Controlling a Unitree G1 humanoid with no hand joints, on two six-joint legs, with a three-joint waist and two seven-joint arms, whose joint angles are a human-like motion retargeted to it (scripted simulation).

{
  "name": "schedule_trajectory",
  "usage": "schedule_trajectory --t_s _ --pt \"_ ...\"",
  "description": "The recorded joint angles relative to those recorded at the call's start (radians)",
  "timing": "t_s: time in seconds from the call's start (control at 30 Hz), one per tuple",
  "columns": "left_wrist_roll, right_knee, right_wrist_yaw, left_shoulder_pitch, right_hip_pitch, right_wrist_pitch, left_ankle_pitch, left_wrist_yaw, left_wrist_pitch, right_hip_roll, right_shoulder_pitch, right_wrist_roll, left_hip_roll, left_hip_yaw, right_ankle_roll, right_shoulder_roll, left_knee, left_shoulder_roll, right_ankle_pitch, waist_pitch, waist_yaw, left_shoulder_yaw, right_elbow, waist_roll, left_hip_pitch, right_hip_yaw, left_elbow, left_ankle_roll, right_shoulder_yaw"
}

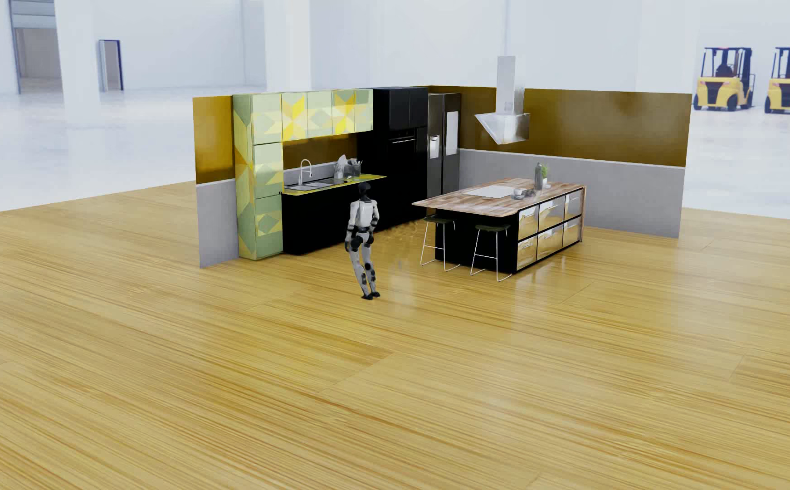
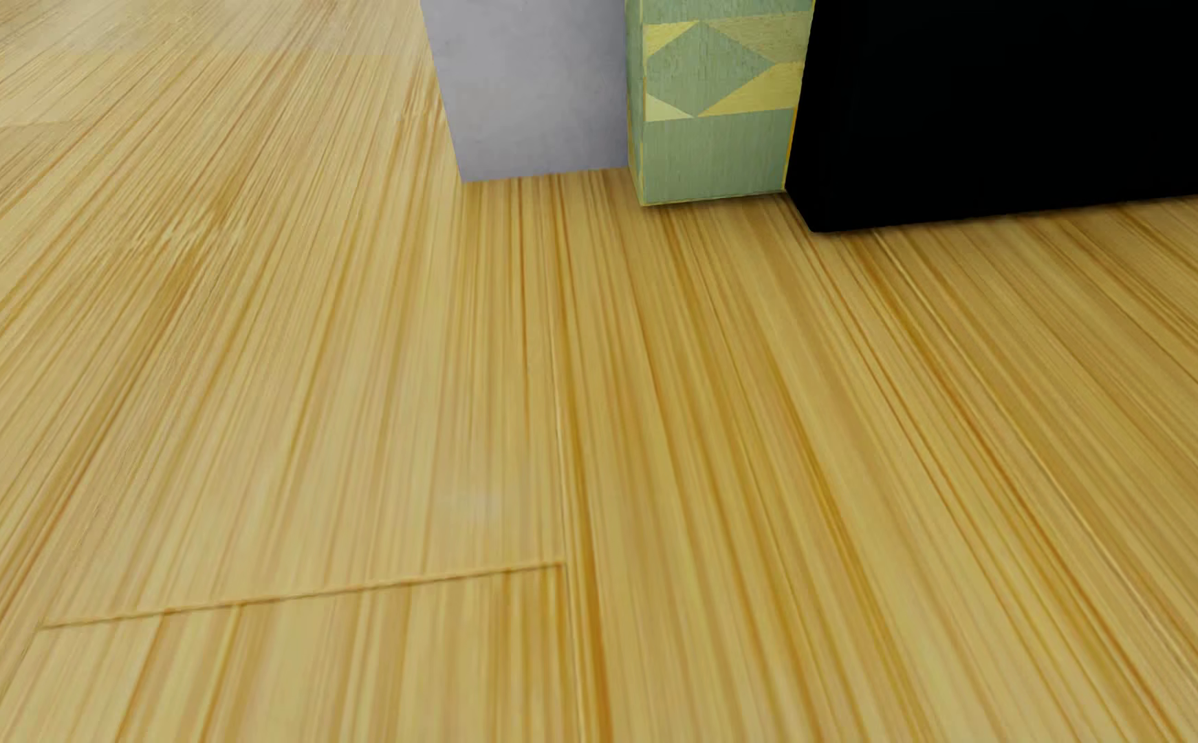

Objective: Wait

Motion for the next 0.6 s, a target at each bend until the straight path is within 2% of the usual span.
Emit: schedule_trajectory --t_s 0.6 --pt "0.000 0.000 0.000 -0.008 -0.007 0.000 0.000 0.000 0.000 -0.001 -0.006 0.000 -0.001 0.000 0.000 0.003 -0.003 -0.004 -0.007 0.000 0.000 -0.009 0.005 0.009 -0.003 0.000 -0.002 0.000 0.016"
